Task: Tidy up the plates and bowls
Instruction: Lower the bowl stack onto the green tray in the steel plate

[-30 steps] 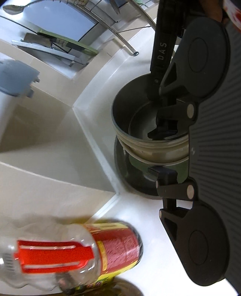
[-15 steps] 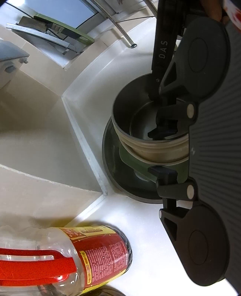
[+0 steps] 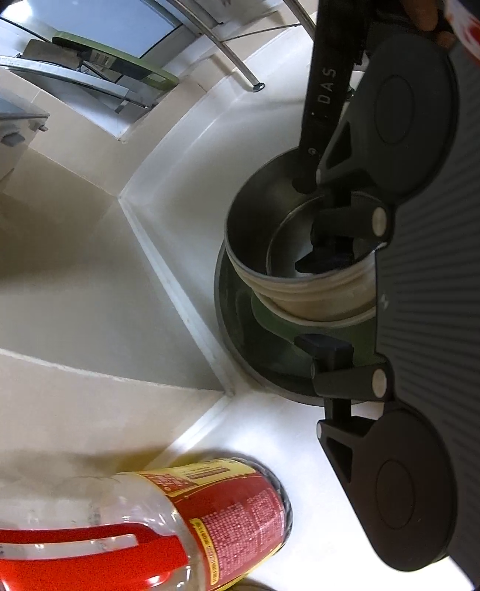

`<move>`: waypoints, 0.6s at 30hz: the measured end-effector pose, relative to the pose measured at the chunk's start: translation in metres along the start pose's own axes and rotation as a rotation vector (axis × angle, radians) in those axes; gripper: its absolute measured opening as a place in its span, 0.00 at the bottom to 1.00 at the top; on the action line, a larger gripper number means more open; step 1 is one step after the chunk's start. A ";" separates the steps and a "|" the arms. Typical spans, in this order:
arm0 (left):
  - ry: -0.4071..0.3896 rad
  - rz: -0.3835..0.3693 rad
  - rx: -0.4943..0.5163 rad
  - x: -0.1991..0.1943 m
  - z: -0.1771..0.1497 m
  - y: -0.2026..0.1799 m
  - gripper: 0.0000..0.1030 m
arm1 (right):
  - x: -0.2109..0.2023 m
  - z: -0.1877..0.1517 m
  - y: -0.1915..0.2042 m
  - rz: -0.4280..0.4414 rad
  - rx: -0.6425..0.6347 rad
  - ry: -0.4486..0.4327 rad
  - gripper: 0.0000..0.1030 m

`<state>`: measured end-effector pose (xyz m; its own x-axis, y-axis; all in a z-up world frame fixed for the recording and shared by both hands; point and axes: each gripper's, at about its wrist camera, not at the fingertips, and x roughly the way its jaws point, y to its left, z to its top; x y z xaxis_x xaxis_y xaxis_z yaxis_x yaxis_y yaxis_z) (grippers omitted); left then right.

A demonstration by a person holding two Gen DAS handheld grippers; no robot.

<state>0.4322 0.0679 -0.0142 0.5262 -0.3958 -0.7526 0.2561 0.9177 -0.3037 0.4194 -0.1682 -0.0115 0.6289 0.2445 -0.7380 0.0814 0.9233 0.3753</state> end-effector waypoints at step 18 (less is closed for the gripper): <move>-0.083 -0.015 0.060 -0.023 -0.002 -0.003 0.16 | -0.015 -0.019 0.000 0.039 0.009 -0.103 0.19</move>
<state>0.4173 0.0747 0.0028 0.5867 -0.4129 -0.6966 0.3109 0.9092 -0.2771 0.3957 -0.1659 -0.0108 0.7079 0.2480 -0.6614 0.0619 0.9109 0.4079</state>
